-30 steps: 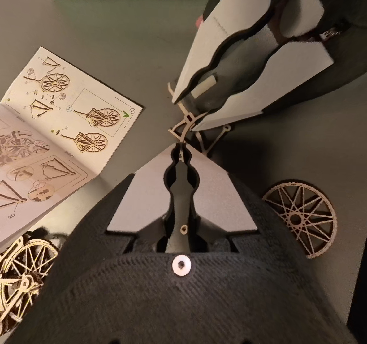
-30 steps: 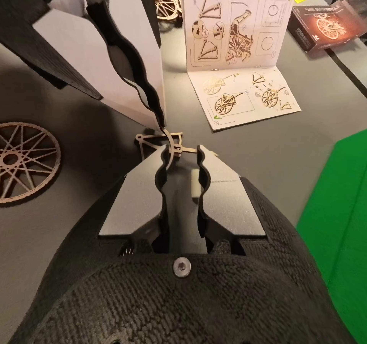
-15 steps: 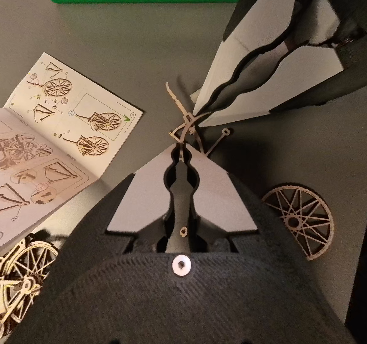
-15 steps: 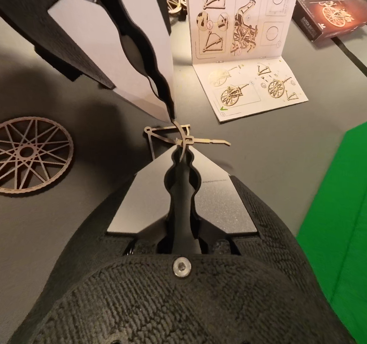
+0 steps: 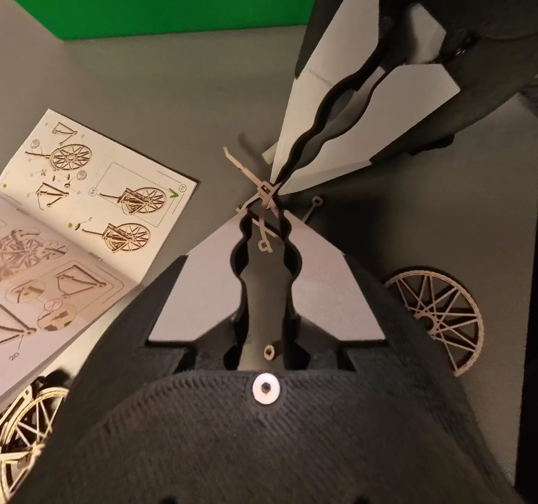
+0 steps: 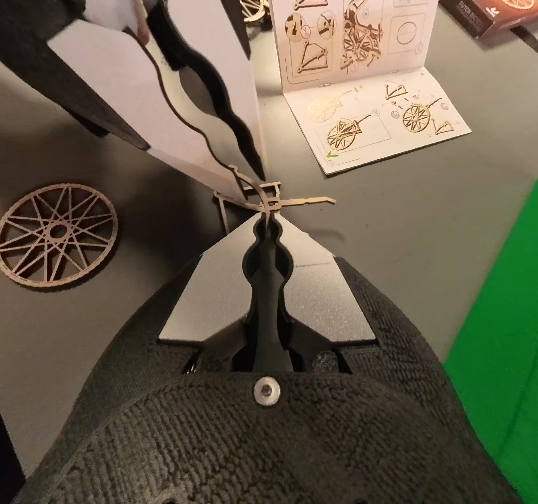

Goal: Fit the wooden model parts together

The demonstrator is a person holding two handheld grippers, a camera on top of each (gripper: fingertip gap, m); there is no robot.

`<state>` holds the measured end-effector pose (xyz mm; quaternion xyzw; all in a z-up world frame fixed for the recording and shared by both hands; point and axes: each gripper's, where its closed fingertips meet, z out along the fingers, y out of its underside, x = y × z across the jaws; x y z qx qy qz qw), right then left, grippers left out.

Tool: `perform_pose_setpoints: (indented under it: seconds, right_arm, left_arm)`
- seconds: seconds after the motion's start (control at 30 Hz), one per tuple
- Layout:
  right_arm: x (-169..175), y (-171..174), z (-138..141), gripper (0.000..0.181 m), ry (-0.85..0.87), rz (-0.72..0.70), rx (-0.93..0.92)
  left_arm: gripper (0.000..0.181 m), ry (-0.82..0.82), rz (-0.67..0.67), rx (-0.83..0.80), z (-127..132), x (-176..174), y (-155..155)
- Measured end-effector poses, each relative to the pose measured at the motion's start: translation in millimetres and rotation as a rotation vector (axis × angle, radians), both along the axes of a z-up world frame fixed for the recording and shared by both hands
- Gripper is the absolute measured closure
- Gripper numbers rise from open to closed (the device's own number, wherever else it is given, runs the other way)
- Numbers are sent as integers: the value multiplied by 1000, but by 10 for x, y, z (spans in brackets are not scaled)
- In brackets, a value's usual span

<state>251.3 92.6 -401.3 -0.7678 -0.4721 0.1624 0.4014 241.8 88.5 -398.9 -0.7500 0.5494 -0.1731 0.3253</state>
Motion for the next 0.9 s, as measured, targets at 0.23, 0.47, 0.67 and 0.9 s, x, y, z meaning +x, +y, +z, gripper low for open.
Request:
perform_pose_setpoints:
  seconds: [0.23,0.47,0.67,0.9]
  right_arm:
    - [-14,-3,-9,181,29,-26,-26]
    - [-5,7,-3,181,56,-69,-44]
    - [-3,-10,-6,181,53,-71,-42]
    - [-1,-18,28,172,58,-70,-6]
  left_arm:
    - [178,4,-20,-15,-28,-7,32]
    - [167,39,-56,-35,-65,0,20]
    - [178,76,-79,-2,-72,-10,26]
    - [179,98,-91,-14,-64,-24,76]
